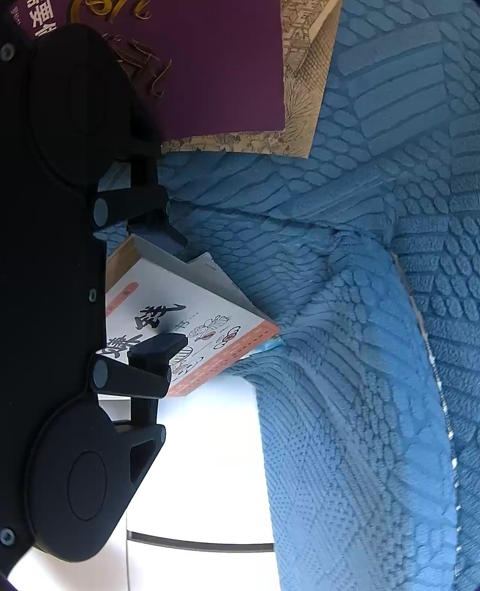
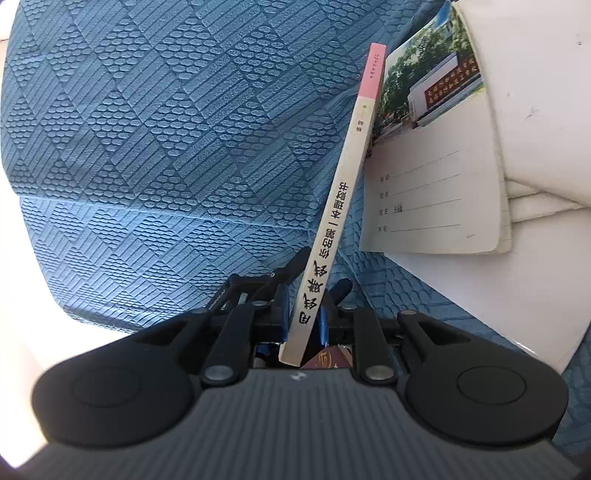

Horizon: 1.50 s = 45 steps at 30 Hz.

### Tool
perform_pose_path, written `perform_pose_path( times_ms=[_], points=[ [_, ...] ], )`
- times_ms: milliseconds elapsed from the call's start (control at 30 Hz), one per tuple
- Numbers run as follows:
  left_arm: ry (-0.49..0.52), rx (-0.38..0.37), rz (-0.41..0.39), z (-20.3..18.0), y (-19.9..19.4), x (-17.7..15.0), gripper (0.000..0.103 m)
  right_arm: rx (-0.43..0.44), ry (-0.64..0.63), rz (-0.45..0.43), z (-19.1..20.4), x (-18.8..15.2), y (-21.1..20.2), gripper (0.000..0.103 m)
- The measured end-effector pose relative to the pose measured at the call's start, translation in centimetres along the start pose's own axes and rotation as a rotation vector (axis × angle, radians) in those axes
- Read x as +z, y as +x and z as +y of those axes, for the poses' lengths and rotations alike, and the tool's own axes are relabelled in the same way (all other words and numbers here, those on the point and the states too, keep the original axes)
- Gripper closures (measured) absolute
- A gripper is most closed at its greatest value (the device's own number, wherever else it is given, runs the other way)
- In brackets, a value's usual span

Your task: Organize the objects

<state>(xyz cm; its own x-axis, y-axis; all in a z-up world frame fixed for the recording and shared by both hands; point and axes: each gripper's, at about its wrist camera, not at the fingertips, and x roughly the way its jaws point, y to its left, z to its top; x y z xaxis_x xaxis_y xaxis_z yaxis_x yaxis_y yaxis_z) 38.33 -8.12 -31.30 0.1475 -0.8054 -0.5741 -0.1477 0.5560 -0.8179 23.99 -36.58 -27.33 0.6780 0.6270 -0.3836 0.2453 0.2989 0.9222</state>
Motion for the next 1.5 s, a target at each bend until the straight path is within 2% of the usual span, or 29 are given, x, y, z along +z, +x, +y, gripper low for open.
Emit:
perform_pose_path(
  times_ms=[133, 267, 433, 667, 867, 1167, 1500],
  points=[
    [0.071, 0.039, -0.01, -0.9, -0.3, -0.5, 0.067, -0.037, 0.006, 0.0, -0.5, 0.1, -0.4, 0.083],
    [0.11, 0.015, -0.021, -1.6, -0.8, -1.1, 0.08, -0.09, -0.036, -0.027, -0.5, 0.3, -1.0, 0.082],
    [0.135, 0.011, -0.014, -2.5, -0.7, -2.2, 0.083, -0.159, -0.093, -0.071, -0.4, 0.5, -1.7, 0.081],
    [0.194, 0.055, 0.0, -5.0, 0.6, -3.3, 0.082, -0.258, -0.158, -0.113, -0.7, 0.6, -2.5, 0.077],
    [0.27, 0.092, -0.016, -5.5, -1.5, -5.8, 0.082, -0.303, -0.238, -0.127, 0.0, 0.0, -2.6, 0.073],
    [0.265, 0.073, -0.074, -5.4, -4.5, -8.1, 0.081, -0.294, -0.374, -0.1, 2.6, -1.6, -3.4, 0.073],
    [0.237, 0.068, -0.16, -5.4, -9.1, -11.4, 0.081, -0.268, -0.423, -0.027, 5.2, -3.5, -4.4, 0.074]
  ],
)
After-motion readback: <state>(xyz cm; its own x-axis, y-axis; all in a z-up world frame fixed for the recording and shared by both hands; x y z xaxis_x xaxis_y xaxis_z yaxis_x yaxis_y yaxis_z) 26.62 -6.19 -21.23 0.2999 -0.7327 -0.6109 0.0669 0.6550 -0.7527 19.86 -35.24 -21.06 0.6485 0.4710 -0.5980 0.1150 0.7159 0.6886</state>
